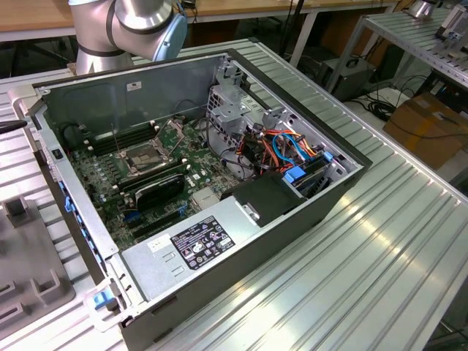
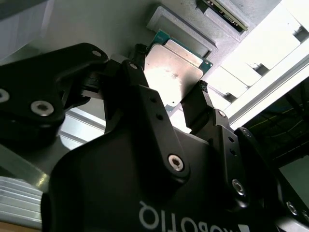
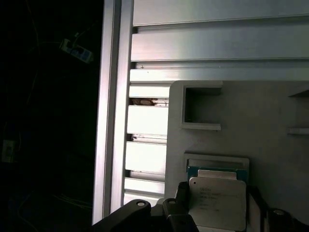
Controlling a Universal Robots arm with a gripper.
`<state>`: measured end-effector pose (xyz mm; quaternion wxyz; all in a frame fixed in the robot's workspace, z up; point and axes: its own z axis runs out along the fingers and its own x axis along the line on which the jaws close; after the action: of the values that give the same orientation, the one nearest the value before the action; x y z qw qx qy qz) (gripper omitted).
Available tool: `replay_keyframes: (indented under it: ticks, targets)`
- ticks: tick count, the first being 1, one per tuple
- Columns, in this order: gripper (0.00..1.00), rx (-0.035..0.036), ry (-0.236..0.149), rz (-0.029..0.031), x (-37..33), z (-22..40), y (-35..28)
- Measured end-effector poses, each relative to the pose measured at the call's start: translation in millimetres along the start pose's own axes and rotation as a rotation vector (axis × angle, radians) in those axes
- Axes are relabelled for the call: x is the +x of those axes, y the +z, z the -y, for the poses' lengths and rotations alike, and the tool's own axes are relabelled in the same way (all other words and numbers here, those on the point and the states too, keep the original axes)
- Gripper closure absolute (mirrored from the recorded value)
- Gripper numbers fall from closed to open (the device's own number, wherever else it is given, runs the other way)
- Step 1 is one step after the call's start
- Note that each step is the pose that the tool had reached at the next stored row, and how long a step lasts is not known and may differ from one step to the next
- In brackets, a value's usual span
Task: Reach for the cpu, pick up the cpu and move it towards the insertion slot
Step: 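Pick up the cpu and move it towards the insertion slot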
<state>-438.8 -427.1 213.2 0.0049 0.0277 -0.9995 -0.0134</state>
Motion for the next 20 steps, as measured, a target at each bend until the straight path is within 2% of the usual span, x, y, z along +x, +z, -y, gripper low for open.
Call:
replay_keyframes:
  ticks: [5,10,16,20]
  targets:
    - [0.45,-0.0003,0.0,-0.0063,-0.4,0.0,-1.7]
    - [0.45,-0.001,0.0,-0.0178,-1.2,0.0,-4.1]
    - [0.45,-0.0015,0.001,-0.0258,-2.0,0.0,-5.1]
    - [0.45,-0.0019,0.001,-0.035,-2.7,0.0,-5.9]
